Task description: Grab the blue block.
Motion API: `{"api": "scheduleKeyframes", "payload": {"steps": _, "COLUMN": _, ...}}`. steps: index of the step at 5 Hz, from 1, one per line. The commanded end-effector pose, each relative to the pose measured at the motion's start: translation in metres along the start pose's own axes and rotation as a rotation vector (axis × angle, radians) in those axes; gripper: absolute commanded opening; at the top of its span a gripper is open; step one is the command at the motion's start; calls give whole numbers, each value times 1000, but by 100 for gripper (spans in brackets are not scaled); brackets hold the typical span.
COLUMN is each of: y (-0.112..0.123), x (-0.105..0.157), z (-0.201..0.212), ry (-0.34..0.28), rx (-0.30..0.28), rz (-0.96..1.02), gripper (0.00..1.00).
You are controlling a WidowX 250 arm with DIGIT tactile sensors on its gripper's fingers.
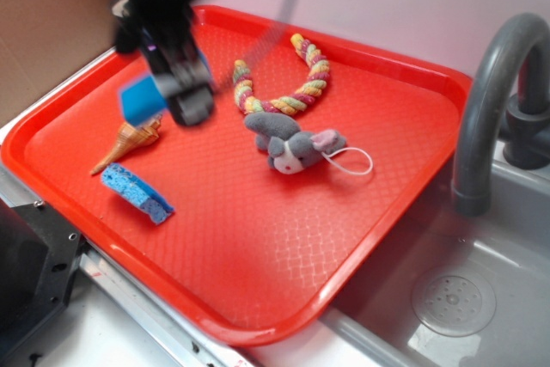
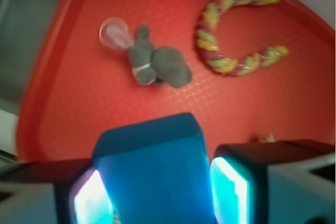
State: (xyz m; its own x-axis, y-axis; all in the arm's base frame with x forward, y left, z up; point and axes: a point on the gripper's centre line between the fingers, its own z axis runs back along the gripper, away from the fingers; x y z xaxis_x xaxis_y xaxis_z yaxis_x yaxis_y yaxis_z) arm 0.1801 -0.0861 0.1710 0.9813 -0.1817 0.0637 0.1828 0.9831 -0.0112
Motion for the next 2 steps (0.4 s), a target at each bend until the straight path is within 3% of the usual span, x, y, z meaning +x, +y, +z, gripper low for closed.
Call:
{"api": "scheduleKeyframes", "payload": {"steps": 1, "y": 25, "x": -30, "z": 51, "ry": -139, "rx": -147, "rz": 169, "gripper": 0}}
{"api": "scheduleKeyframes", "payload": {"steps": 2, "y": 25, "x": -26, "z": 45, "ry": -98, "rx": -199, "rz": 174, "gripper": 0}}
